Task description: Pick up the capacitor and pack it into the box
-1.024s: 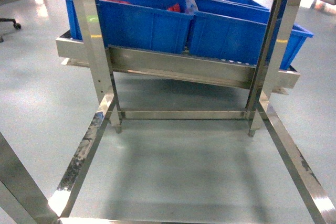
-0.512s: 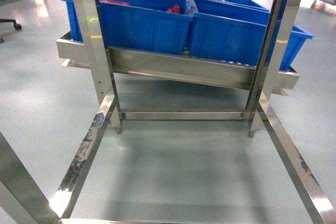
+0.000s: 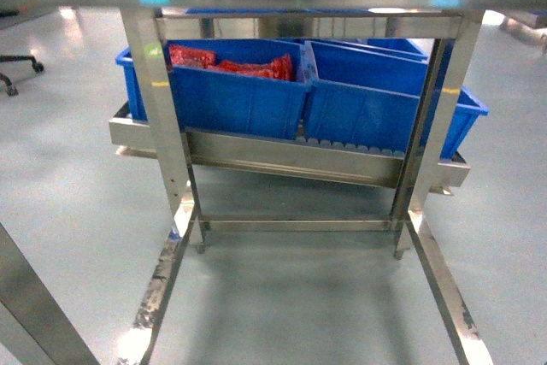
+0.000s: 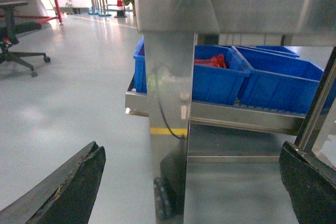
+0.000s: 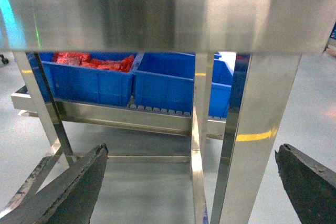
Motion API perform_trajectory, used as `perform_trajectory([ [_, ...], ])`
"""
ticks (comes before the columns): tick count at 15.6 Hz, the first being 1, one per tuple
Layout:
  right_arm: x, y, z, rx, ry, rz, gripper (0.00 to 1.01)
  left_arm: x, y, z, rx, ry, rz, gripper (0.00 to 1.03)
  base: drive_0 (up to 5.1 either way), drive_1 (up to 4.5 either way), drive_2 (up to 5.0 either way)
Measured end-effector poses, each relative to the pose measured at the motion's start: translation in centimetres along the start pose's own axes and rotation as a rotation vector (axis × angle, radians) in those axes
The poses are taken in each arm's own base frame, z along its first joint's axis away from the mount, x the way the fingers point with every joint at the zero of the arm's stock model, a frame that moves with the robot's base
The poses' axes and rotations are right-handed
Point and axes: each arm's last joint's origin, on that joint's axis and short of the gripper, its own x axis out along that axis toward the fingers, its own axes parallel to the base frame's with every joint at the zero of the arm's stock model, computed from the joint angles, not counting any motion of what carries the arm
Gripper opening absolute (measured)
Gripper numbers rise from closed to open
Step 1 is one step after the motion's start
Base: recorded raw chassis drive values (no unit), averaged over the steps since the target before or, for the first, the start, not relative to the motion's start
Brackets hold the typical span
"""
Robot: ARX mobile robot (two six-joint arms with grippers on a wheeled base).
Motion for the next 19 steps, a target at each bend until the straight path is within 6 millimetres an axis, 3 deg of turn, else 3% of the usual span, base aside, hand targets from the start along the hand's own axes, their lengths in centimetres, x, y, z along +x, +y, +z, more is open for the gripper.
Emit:
perform_trajectory([
  [19, 0.00, 0.00, -0.01, -0.002, 0.001, 0.001, 0.98, 0.00, 0.00, 0.02, 0.000, -0.001, 0.000, 0.98, 0.0, 0.00, 0.0],
])
